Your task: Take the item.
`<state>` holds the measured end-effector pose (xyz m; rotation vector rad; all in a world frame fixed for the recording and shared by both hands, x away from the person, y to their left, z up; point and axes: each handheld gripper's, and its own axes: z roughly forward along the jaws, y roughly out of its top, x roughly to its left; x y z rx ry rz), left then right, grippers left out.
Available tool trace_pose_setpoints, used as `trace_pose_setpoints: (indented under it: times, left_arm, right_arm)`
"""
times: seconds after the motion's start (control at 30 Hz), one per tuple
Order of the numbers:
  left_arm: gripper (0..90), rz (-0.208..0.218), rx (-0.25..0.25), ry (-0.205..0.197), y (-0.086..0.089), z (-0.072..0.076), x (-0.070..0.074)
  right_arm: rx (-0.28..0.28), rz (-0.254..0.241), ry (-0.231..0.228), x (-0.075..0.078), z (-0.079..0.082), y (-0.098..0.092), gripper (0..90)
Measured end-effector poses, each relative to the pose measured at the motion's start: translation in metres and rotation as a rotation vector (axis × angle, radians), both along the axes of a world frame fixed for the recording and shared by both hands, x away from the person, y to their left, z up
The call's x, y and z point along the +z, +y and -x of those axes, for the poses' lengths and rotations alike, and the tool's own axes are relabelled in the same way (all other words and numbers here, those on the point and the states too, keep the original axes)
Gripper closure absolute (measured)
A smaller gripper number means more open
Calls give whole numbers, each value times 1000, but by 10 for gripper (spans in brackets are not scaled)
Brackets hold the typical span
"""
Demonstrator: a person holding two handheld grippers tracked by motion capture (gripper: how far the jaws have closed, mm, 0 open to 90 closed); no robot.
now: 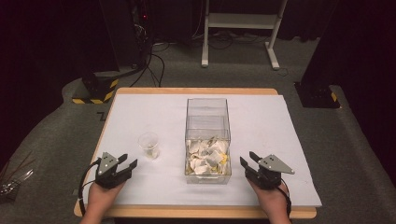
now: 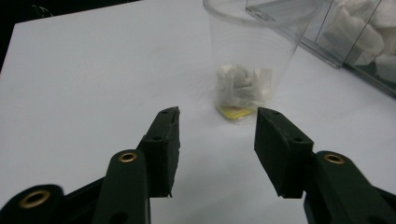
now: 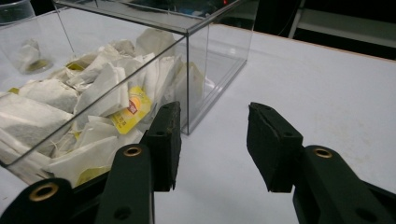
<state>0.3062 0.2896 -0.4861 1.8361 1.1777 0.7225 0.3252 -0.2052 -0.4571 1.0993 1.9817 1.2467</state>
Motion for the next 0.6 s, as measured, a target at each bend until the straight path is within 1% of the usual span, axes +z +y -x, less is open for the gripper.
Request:
trace_pose_setpoints:
  times: [0.1,0.2,0.23,0.27,0.33,0.37,0.5,0.53,0.57,0.6]
  left_arm:
    - [479,-17,3,14,0,0,-6]
    - [454,-56,16,19,0,-1,-12]
    - [444,-65,19,30,0,-2,-15]
    - [437,-65,19,30,0,-2,-15]
    - [426,-82,24,45,0,-4,-17]
    - [404,-76,34,51,0,-5,-17]
    - [382,-78,39,59,0,-5,-18]
    - [374,-79,38,69,0,-6,-18]
    - [364,-70,44,81,1,-7,-19]
    - [359,-70,44,81,1,-7,-19]
  right_arm:
    - [5,-6,-7,4,2,0,543]
    - [16,-11,-14,7,4,0,540]
    - [23,-14,-23,10,7,1,536]
    - [23,-14,-23,10,7,1,536]
    - [33,-17,-32,14,10,2,532]
    - [45,-22,-35,17,13,4,526]
    - [60,-26,-39,19,17,6,520]
    - [66,-28,-40,20,18,7,518]
    - [81,-37,-39,21,21,10,515]
    - [84,-38,-38,22,22,11,513]
